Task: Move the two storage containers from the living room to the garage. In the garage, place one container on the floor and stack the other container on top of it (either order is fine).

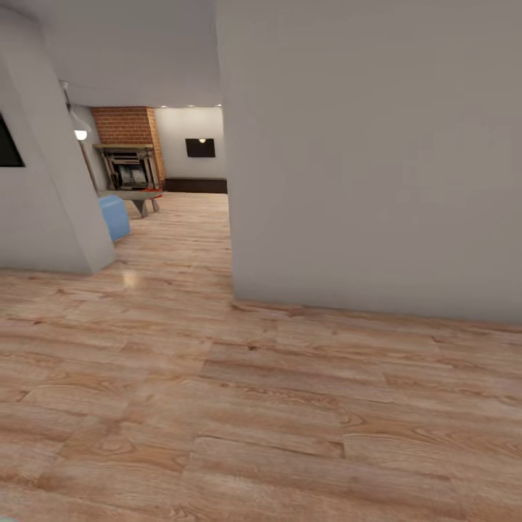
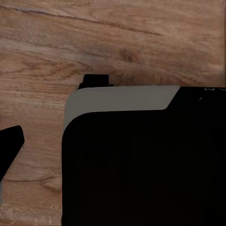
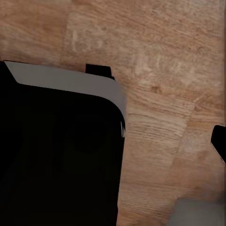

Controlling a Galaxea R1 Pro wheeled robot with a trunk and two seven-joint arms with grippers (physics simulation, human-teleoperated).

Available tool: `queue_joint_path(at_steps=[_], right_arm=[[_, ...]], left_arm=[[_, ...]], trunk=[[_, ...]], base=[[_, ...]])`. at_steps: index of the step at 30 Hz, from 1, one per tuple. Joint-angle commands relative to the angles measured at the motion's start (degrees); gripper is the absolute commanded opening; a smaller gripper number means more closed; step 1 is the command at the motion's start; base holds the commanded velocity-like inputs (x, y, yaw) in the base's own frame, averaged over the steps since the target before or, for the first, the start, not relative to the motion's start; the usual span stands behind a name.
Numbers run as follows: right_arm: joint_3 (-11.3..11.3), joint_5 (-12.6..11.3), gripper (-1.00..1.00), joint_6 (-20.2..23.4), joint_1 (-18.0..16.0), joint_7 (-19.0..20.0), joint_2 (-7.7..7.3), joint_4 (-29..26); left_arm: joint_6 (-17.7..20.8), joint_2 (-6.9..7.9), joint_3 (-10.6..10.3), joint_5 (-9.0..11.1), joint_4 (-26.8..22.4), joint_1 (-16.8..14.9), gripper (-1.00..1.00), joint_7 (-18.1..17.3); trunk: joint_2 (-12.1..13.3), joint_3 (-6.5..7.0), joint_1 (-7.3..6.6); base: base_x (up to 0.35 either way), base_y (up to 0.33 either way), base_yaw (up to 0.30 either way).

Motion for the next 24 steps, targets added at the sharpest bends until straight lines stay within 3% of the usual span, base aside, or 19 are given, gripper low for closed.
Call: queue_joint_path(at_steps=[1, 15, 24], right_arm=[[0.48, -0.51, 1.0, -0.31, -0.06, -0.06, 0.06, 0.17], [0.48, -0.56, 1.0, -0.31, -0.06, -0.06, 0.05, 0.19], [0.48, -0.51, 1.0, -0.31, -0.06, -0.06, 0.08, 0.17]], left_arm=[[-0.21, -0.01, 0.15, 0.05, 0.06, -0.04, 1.0, 0.1], [-0.2, -0.01, 0.15, 0.05, 0.06, -0.04, 1.0, 0.1], [-0.18, -0.01, 0.15, 0.05, 0.05, -0.04, 1.0, 0.1]], trunk=[[-0.02, -0.05, 0.03], [-0.02, -0.05, 0.03], [-0.02, -0.05, 0.03]], base=[[0.322, 0.0, 0.012], [0.322, 0.0, 0.003], [0.322, 0.0, 0.224]])
